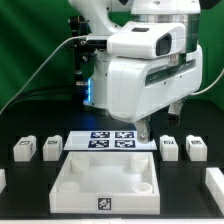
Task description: Assemble one leg
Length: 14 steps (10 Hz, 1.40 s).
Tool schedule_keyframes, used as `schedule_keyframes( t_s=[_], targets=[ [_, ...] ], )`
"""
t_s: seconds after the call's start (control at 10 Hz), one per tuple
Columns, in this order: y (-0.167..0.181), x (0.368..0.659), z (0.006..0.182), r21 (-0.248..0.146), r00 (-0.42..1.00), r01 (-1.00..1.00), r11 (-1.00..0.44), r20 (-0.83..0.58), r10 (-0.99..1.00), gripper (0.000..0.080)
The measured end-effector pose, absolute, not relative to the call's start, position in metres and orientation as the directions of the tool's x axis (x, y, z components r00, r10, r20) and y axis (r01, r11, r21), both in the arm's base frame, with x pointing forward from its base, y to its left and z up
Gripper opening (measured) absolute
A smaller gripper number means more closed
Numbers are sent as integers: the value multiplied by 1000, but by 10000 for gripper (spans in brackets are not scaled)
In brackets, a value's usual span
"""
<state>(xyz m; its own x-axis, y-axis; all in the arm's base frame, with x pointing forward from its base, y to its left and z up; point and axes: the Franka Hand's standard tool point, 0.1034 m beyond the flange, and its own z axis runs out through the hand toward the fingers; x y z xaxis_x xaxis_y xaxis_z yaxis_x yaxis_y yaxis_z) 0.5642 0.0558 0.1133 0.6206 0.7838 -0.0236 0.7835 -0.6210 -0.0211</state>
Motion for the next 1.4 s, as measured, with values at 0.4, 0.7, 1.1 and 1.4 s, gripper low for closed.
schedule_keyframes(
  t_s=[0.4,0.7,1.1,1.4],
  targets=[
    [56,564,113,-21,621,783,-621,-24,784,650],
    [56,564,113,-22,616,787,-617,-24,787,650],
    [44,543,112,-19,418,908,-418,-17,908,650],
    [2,480,83,-50,53,997,-54,-6,999,650]
  ],
)
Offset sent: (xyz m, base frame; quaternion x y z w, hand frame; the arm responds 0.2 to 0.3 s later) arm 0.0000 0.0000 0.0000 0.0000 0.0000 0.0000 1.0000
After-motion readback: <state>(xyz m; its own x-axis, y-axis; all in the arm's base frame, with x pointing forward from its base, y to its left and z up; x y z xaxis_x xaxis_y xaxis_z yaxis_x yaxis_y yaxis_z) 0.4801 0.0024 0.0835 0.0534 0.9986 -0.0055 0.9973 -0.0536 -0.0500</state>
